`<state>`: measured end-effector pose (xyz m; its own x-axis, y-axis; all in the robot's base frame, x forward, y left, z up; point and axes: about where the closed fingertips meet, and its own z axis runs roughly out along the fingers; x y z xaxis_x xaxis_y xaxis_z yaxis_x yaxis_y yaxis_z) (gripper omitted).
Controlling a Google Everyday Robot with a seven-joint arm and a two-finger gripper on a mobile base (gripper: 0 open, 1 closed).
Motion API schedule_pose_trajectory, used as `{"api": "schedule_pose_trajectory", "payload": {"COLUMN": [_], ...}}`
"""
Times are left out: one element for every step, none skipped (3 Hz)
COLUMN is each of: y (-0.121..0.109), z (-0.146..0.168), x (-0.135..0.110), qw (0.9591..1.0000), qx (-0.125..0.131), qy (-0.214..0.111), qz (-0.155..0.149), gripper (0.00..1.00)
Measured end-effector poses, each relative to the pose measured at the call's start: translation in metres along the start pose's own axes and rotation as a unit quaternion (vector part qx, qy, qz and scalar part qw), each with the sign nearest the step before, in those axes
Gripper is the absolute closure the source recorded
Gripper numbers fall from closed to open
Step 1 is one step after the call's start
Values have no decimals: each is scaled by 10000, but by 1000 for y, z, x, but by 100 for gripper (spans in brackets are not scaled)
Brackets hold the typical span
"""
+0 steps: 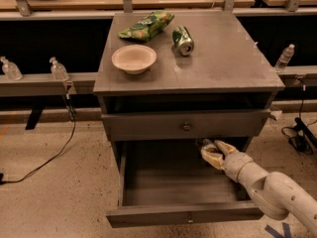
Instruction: Pick 7up can from middle drawer and place on counter
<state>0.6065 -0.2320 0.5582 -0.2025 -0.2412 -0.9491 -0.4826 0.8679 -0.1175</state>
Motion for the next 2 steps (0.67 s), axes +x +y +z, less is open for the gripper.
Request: {"api": "schedule_pose_trajectory", "payload": {"y": [24, 39], "z": [-25, -42], "x": [-29, -50], "qw": [9992, 9967], "qx": [-284, -574], "qy": [-241, -537], "qz": [-166, -180], "gripper": [100, 100]}}
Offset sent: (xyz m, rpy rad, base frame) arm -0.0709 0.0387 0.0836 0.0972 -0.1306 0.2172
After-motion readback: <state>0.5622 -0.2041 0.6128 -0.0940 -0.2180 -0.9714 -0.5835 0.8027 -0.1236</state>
